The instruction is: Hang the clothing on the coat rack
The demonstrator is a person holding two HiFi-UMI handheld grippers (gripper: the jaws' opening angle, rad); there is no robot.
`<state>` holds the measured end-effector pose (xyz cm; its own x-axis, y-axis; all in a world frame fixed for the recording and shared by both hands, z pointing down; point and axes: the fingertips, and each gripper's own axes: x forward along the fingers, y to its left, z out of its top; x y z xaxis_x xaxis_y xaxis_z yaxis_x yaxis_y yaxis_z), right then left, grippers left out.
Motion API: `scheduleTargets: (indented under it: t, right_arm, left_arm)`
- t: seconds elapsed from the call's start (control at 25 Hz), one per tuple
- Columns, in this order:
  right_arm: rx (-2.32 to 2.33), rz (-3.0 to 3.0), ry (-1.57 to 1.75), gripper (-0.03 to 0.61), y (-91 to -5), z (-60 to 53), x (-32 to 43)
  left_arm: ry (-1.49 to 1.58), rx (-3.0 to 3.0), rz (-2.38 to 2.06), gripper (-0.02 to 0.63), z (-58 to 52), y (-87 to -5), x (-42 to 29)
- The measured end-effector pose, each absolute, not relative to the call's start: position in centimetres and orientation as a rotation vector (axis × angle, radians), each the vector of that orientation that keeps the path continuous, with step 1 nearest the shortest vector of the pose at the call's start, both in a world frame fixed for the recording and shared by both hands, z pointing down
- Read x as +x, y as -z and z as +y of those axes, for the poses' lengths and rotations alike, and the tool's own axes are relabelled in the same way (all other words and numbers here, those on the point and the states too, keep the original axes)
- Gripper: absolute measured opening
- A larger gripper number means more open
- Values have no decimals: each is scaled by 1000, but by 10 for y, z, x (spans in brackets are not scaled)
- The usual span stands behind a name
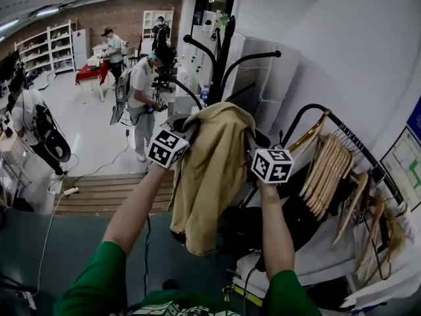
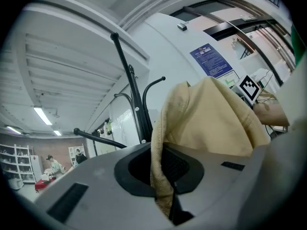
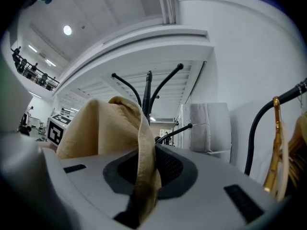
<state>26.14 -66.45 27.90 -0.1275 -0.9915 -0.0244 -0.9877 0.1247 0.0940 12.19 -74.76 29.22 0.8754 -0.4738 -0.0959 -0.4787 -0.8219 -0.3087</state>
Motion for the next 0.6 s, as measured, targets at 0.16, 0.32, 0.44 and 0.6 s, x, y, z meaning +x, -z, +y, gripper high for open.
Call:
scheduleTargets:
  t: [0.16,0.32,0.44,0.6]
  right_arm:
    - [2008,-2332,138,48,-296,-658,250]
    - [1982,-2359,122,48,-307,-649,239]
    - [1972,-2370,124,48,-313,-641,232]
    - [1958,-2369,157,48,-320,-630,220]
  left_arm:
    - [-17,-2744,720,14,-735,-309,121]
    - [-3,-2757,711,14,-714,-324,121]
    - [5,-2761,688,14,-693,-338,126]
    - [26,-2740,664,14,-668,-348,128]
